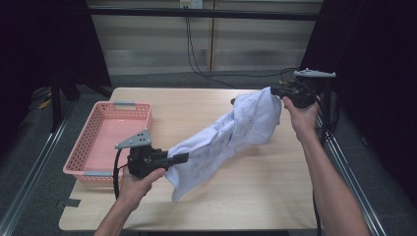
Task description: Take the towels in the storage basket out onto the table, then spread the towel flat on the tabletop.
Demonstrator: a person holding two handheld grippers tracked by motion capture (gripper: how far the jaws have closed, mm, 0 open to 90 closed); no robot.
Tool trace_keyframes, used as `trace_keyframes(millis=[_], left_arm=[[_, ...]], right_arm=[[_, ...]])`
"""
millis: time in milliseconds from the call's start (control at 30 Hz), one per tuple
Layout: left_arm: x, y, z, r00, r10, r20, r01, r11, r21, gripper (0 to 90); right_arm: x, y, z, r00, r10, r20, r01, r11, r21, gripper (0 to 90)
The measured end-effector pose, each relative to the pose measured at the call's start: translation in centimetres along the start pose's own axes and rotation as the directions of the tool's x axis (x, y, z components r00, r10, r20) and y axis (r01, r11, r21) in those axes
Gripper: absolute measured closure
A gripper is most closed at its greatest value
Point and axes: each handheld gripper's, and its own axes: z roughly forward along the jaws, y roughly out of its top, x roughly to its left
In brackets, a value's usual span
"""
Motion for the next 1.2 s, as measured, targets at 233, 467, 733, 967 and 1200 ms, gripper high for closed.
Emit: trace_keyframes(millis=[233, 467, 733, 967, 1200], left_arm=[[1.9, -2.0, 2.0, 0.9953, -0.059, -0.077, 0.067, 0.9921, 0.106, 40.3], [2.4, -1.8, 1.6, 0.9932, -0.063, -0.098, 0.070, 0.9951, 0.070, 40.0], [3.5, -3.3, 1.6, 0.9889, -0.099, -0.111, 0.108, 0.9906, 0.084, 52.0], [4.1, -4.1, 1.6, 0.9870, -0.124, -0.103, 0.130, 0.9896, 0.061, 60.6], [4.3, -4.4, 1.5, 0.9855, -0.136, -0.102, 0.142, 0.9886, 0.052, 59.2]], right_arm=[[0.7, -3.3, 2.0, 0.9998, 0.011, -0.014, -0.009, 0.997, 0.076, 58.7], [4.1, -7.4, 0.4, 0.9861, -0.018, -0.165, 0.039, 0.992, 0.120, 52.9], [10.6, -15.2, 0.5, 0.9331, -0.023, -0.359, 0.112, 0.967, 0.230, 50.2], [14.0, -18.4, 3.7, 0.8983, -0.012, -0.439, 0.167, 0.934, 0.316, 43.3], [15.5, -19.4, 4.6, 0.9003, -0.098, -0.424, 0.234, 0.930, 0.282, 41.9]])
